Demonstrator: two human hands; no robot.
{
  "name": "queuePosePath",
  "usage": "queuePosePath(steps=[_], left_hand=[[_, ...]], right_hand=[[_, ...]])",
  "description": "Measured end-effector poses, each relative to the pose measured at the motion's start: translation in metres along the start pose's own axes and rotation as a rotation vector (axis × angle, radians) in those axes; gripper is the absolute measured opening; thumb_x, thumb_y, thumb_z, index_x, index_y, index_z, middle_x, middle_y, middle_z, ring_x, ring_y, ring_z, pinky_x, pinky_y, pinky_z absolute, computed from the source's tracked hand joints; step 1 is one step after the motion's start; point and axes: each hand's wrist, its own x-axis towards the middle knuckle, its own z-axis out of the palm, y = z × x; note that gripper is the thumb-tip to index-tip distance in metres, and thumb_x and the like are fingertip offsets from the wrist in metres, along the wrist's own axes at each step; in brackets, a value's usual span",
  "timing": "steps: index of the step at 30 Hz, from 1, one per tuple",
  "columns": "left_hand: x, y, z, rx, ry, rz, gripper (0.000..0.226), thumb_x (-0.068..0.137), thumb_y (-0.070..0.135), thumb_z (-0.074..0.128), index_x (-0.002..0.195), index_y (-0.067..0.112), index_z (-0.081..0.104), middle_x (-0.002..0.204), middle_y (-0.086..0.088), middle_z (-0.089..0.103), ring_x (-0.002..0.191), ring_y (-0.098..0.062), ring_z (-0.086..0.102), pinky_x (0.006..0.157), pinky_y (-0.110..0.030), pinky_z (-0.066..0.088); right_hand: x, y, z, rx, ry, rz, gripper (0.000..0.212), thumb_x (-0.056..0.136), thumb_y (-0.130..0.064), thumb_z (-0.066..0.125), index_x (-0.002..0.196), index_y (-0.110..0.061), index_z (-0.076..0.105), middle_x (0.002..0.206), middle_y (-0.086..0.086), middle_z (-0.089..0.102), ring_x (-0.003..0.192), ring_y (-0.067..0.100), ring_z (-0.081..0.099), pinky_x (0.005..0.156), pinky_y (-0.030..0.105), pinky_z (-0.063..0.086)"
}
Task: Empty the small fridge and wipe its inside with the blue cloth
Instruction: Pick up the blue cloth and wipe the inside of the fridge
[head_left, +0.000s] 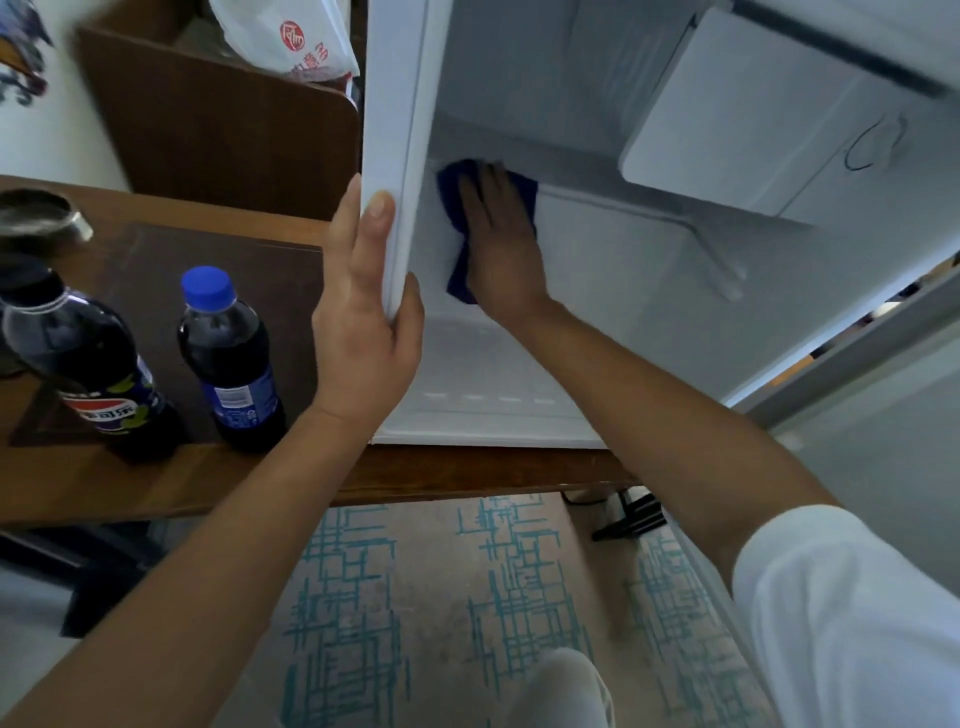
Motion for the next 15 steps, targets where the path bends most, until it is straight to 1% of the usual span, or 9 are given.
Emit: queuePosePath(steps=[2, 4, 6, 8, 9, 12, 14, 15], left_hand=[[0.0, 0.0, 0.001, -0.01, -0.002, 0.005, 0.069, 0.099, -0.004, 0.053, 0.151, 0.022, 0.016, 0.156, -0.037, 0.031, 0.151, 0.012, 0.008, 0.117, -0.004, 0.017], [0.003, -0.002, 0.0, -0.002, -0.006, 0.009, 0.068, 0.099, -0.004, 0.053, 0.152, 0.017, 0.017, 0.157, -0.037, 0.031, 0.15, 0.014, 0.007, 0.117, -0.004, 0.016], [0.001, -0.001, -0.002, -0.001, -0.011, 0.0, 0.063, 0.098, -0.005, 0.053, 0.15, 0.012, 0.021, 0.157, -0.038, 0.03, 0.149, 0.016, 0.007, 0.117, -0.004, 0.016], [-0.001, 0.002, -0.002, -0.011, 0.003, -0.012, 0.062, 0.098, -0.005, 0.053, 0.149, 0.012, 0.023, 0.157, -0.037, 0.031, 0.148, 0.017, 0.007, 0.116, -0.003, 0.017], [-0.001, 0.003, -0.002, -0.017, 0.007, -0.011, 0.062, 0.098, -0.006, 0.053, 0.149, 0.012, 0.023, 0.156, -0.037, 0.032, 0.148, 0.018, 0.008, 0.116, -0.003, 0.016], [0.0, 0.003, -0.002, -0.029, 0.001, -0.006, 0.063, 0.097, -0.007, 0.053, 0.149, 0.013, 0.023, 0.157, -0.036, 0.031, 0.147, 0.019, 0.008, 0.115, -0.002, 0.016], [0.0, 0.003, -0.002, -0.024, -0.016, -0.022, 0.065, 0.097, -0.006, 0.053, 0.15, 0.014, 0.022, 0.158, -0.035, 0.03, 0.148, 0.019, 0.007, 0.116, -0.002, 0.016], [-0.001, 0.003, -0.002, -0.022, -0.018, -0.027, 0.065, 0.098, -0.006, 0.053, 0.15, 0.014, 0.021, 0.159, -0.034, 0.03, 0.148, 0.019, 0.007, 0.115, -0.002, 0.016]], right_hand=[[0.01, -0.02, 0.011, 0.004, 0.017, -0.031, 0.064, 0.089, 0.002, 0.072, 0.148, 0.006, 0.047, 0.155, 0.028, 0.046, 0.147, 0.047, 0.04, 0.125, 0.053, 0.029], [0.011, -0.022, 0.016, -0.013, 0.04, -0.037, 0.063, 0.092, -0.004, 0.074, 0.149, 0.004, 0.048, 0.156, 0.027, 0.046, 0.147, 0.046, 0.04, 0.125, 0.052, 0.029], [0.0, -0.01, 0.014, -0.046, 0.018, -0.031, 0.066, 0.091, -0.008, 0.075, 0.15, 0.005, 0.046, 0.156, 0.028, 0.044, 0.148, 0.047, 0.039, 0.125, 0.053, 0.03], [-0.015, 0.016, 0.006, -0.091, 0.025, -0.002, 0.07, 0.091, -0.01, 0.075, 0.15, 0.008, 0.043, 0.157, 0.031, 0.041, 0.147, 0.048, 0.039, 0.125, 0.055, 0.029], [-0.024, 0.034, 0.001, -0.11, 0.03, 0.027, 0.069, 0.092, -0.009, 0.074, 0.15, 0.009, 0.041, 0.157, 0.032, 0.04, 0.147, 0.049, 0.039, 0.126, 0.055, 0.028], [-0.054, 0.085, -0.019, -0.177, -0.007, 0.156, 0.065, 0.093, 0.007, 0.062, 0.152, 0.011, 0.035, 0.159, 0.033, 0.037, 0.148, 0.047, 0.037, 0.128, 0.051, 0.022], [-0.068, 0.109, -0.031, -0.24, -0.071, 0.206, 0.062, 0.095, 0.008, 0.052, 0.154, 0.011, 0.032, 0.16, 0.033, 0.035, 0.149, 0.048, 0.036, 0.128, 0.05, 0.02], [-0.071, 0.116, -0.036, -0.282, -0.089, 0.213, 0.06, 0.096, 0.006, 0.051, 0.153, 0.012, 0.032, 0.159, 0.034, 0.036, 0.148, 0.049, 0.038, 0.128, 0.05, 0.022]])
